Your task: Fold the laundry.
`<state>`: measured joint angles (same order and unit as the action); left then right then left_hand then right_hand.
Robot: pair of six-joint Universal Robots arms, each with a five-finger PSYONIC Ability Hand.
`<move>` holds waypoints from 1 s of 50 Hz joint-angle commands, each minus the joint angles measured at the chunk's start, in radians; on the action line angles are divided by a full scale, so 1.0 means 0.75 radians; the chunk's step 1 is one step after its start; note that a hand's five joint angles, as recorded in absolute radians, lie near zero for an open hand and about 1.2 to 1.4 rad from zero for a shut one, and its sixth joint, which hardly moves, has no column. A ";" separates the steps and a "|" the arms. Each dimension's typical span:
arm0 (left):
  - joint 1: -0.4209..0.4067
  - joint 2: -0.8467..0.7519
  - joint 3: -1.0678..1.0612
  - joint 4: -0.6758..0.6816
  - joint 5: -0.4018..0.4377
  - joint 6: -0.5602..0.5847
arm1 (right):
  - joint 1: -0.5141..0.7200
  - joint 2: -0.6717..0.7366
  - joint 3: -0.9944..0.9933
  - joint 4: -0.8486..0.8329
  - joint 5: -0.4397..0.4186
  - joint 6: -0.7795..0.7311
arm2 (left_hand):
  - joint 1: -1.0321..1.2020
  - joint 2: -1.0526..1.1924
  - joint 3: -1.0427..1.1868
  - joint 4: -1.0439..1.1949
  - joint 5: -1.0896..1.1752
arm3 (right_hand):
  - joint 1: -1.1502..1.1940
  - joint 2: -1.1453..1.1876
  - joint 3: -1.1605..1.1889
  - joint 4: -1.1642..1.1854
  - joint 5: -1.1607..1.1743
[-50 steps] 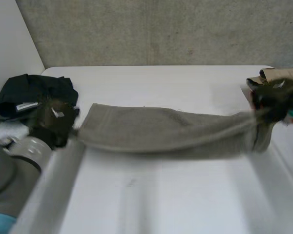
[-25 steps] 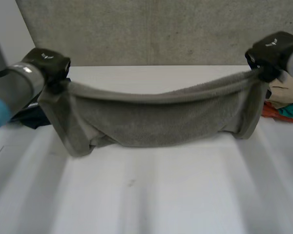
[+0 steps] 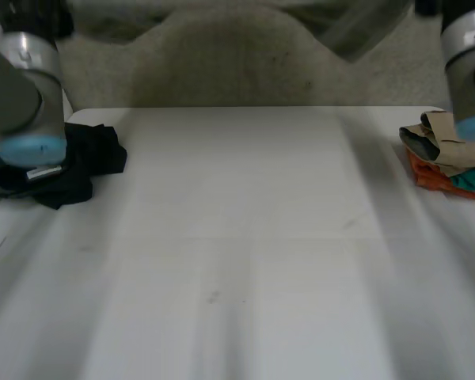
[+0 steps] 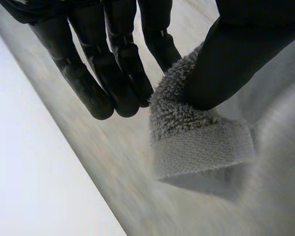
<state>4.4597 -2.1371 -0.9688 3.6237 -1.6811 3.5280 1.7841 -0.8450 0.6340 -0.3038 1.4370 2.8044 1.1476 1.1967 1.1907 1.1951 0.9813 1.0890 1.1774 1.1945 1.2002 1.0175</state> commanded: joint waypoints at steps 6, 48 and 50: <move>0.000 -0.081 -0.559 0.001 0.110 0.051 | 0.018 0.186 0.241 0.368 -0.102 -0.143 | 0.332 0.266 0.274 0.268 0.321 | 0.410 0.292 0.269 0.261 0.272; -0.170 0.064 -0.584 -0.684 -0.039 0.481 | -0.084 -0.072 0.634 0.945 -0.124 -0.632 | 0.332 0.266 0.274 0.268 0.321 | 0.410 0.292 0.269 0.261 0.272; -0.176 -0.003 -0.511 -0.690 -0.070 0.473 | -0.074 -0.050 0.615 0.882 -0.116 -0.622 | 0.332 0.266 0.274 0.268 0.321 | 0.410 0.292 0.269 0.261 0.272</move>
<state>4.3511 -1.9677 -1.5415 3.0701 -1.6604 3.9108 1.6967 -0.9460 1.1377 0.5266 1.3362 2.2625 1.1476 1.1976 1.1913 1.1953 0.9813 1.0890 1.1774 1.1945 1.2003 1.0202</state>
